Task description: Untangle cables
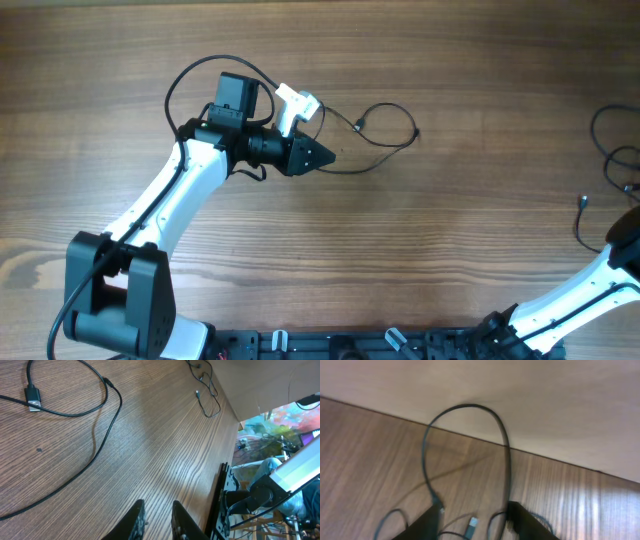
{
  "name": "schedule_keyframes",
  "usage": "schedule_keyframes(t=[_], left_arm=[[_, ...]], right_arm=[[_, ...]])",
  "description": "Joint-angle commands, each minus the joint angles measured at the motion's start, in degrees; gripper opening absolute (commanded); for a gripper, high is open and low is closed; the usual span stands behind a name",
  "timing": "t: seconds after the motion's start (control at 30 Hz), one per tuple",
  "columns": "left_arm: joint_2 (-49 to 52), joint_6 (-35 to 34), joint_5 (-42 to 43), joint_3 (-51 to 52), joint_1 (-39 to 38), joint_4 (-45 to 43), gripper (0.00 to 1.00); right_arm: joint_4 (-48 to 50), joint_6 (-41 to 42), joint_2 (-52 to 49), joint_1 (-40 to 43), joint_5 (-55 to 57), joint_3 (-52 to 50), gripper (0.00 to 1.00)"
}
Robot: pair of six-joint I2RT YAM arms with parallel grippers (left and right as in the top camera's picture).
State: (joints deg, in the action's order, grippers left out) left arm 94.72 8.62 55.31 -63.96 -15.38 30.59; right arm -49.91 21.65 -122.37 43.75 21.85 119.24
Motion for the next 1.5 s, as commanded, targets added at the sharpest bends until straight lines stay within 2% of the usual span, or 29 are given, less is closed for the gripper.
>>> schedule_keyframes(t=[0.0,0.17,0.23,0.3,0.33,0.37,0.43,0.47,0.5,0.57,0.63,0.67,0.73,0.9,0.97,1.13,1.27,1.4,1.47], left_arm=[[0.3,-0.1,0.1,0.1,-0.2,-0.2,0.19],[0.3,-0.1,0.1,0.1,-0.2,-0.2,0.19],[0.3,-0.1,0.1,0.1,-0.2,-0.2,0.2],[0.3,-0.1,0.1,0.1,-0.2,-0.2,0.23],[0.3,-0.1,-0.4,0.1,-0.2,-0.4,0.36],[0.3,-0.2,-1.7,0.1,-0.2,-0.5,0.59],[0.3,-3.8,-7.1,0.1,-0.2,-3.0,0.82],[0.3,-4.7,-9.3,0.1,-0.2,-5.0,0.93],[0.3,-4.9,-11.2,0.1,-0.2,-6.5,0.98],[0.3,-6.7,-17.0,0.1,-0.1,-9.3,1.0],[0.3,-12.4,-25.9,0.1,0.6,-11.6,1.0],[0.3,-16.3,-31.0,0.1,1.7,-12.4,1.0],[0.3,-20.1,-34.7,0.1,4.5,-12.6,1.0],[0.1,-28.8,-34.6,0.1,14.0,-12.2,1.0],[0.1,-28.8,-31.1,0.1,18.7,-10.9,1.0],[0.0,-28.8,-30.7,0.1,23.3,-8.7,1.0],[-0.2,-28.8,-26.9,0.1,24.7,-7.6,0.98],[-0.5,-28.5,-26.2,0.1,24.7,-6.4,0.97],[-0.9,-28.3,-26.2,0.1,24.7,-5.6,0.97]], right_arm=[[-0.1,-0.5,-1.1,-0.3,-5.0,-0.5,0.81],[-1.6,-0.7,-1.1,-0.7,-5.8,-0.6,0.86],[-1.6,-0.7,-1.1,-0.8,-8.3,-0.7,0.99],[-1.6,-2.1,-0.9,-1.1,-12.2,-0.7,1.0],[-2.0,-2.2,-0.5,-1.7,-12.8,-0.7,1.0],[-2.1,-2.3,0.0,-2.3,-13.0,-0.7,1.0],[-3.1,-3.8,1.3,-3.6,-16.5,-0.7,1.0],[-4.3,-4.1,2.1,-4.5,-22.0,-0.7,1.0],[-5.5,-6.0,2.3,-5.3,-27.0,-0.7,1.0],[-9.9,-13.1,2.4,-7.8,-33.3,-0.7,1.0],[-13.9,-17.8,2.4,-11.2,-35.8,-0.7,1.0],[-16.7,-18.6,2.4,-13.9,-36.8,-0.7,1.0],[-20.4,-18.0,2.4,-18.3,-36.5,-0.7,1.0],[-24.4,-7.4,2.4,-34.5,-25.6,-0.7,1.0],[-24.4,-1.7,2.4,-41.7,-24.0,-0.7,1.0],[-26.4,13.4,2.4,-56.4,-12.4,-0.7,1.0],[-28.3,29.2,2.4,-63.7,-9.2,-4.4,1.0],[-24.7,38.8,2.4,-69.5,-6.3,-11.9,1.0],[-21.4,39.2,2.4,-70.8,-6.5,-15.3,1.0]])
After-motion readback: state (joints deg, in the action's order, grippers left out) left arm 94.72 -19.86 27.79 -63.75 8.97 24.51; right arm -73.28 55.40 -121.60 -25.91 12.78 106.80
